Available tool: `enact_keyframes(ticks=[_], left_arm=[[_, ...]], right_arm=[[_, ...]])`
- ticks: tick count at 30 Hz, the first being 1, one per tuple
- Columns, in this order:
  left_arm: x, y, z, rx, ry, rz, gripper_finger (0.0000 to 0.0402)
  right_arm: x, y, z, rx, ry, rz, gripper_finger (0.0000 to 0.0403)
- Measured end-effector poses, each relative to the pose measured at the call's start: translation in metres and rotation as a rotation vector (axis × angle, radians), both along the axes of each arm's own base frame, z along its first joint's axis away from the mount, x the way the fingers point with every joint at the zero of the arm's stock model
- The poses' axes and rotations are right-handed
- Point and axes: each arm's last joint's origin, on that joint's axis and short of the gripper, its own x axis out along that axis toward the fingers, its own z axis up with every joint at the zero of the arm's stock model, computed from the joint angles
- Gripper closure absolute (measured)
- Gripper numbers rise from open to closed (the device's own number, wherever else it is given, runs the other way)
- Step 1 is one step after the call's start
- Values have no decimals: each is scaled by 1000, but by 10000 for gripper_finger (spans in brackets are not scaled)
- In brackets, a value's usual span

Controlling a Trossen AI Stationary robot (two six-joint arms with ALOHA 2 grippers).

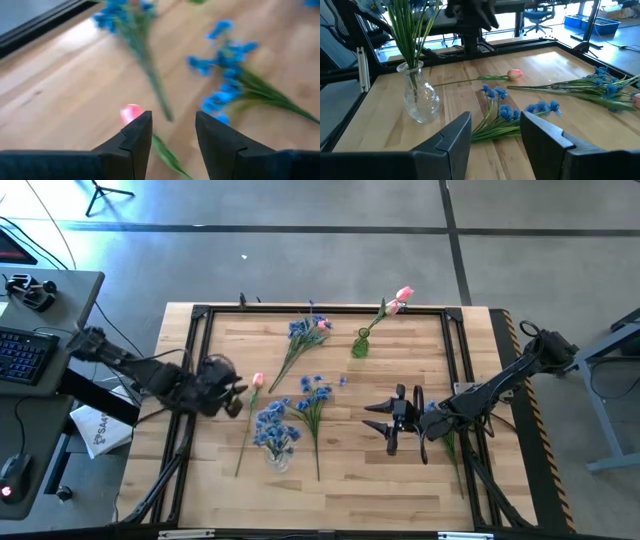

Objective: Sort flowers into vase by color
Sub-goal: Put the blue flowers into the transparent vase

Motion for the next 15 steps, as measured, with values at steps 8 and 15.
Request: enact_keyframes(ticks=[8,15], left_arm=[[32,46,-16,13,68,141,197],[74,91,-43,-35,8,108,156]], right_arm=[[1,0,-3,3,6,-30,238],[9,4,-20,2,46,-46,238]])
